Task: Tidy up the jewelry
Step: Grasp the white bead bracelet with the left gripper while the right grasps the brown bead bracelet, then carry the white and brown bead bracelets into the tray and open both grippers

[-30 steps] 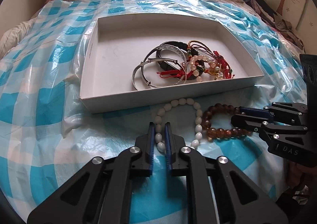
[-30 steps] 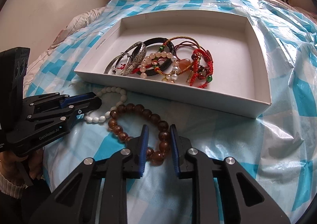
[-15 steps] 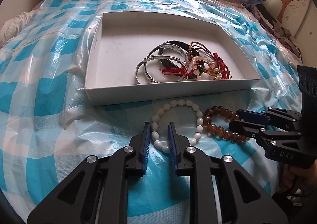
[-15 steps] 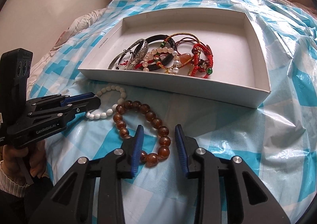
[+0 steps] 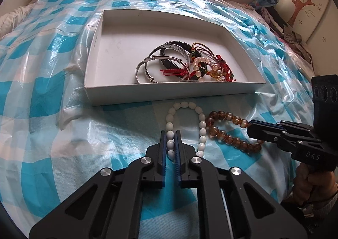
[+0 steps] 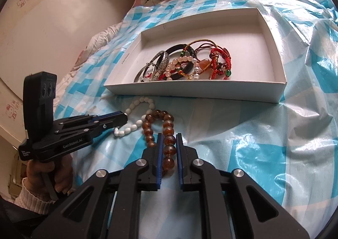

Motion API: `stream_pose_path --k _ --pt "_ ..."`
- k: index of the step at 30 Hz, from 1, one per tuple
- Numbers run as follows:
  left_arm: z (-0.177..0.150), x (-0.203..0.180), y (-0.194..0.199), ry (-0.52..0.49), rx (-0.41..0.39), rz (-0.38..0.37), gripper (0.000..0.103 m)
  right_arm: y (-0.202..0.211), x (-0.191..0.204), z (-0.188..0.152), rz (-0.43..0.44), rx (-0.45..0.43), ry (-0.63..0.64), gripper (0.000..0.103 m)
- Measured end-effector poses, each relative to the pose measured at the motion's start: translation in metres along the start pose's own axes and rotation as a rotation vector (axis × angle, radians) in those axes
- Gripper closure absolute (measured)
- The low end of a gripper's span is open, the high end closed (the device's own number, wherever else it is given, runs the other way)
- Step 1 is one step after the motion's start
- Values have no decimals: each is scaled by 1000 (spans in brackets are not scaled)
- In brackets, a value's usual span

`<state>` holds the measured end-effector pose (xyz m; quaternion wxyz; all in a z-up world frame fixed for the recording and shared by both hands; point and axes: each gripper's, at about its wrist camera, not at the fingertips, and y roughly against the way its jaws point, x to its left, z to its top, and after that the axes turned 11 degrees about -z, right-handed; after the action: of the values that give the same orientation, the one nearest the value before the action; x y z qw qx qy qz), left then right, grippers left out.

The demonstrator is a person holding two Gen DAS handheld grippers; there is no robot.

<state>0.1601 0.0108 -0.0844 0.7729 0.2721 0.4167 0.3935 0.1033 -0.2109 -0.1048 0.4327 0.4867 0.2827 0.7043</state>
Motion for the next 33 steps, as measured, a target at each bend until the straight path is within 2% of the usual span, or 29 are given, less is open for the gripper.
stream_pose_path --k 3,8,17,25,28,33 --pt "-3 5 12 49 -11 -57 96 14 4 -1 32 -31 -11 90" --pt "-10 2 35 77 -39 -106 96 35 8 0 66 -74 -18 90" --pt "-9 -13 64 67 -87 -126 96 58 4 -2 103 -117 -55 90" --pt "-6 -34 83 36 -130 -146 96 74 -3 -5 188 -138 -125 90" --pt "-5 -38 88 24 -143 -132 96 79 -5 -4 217 -154 -144 90" --pt "-3 -43 86 -7 -158 -44 96 80 -2 1 246 -167 -151 90"
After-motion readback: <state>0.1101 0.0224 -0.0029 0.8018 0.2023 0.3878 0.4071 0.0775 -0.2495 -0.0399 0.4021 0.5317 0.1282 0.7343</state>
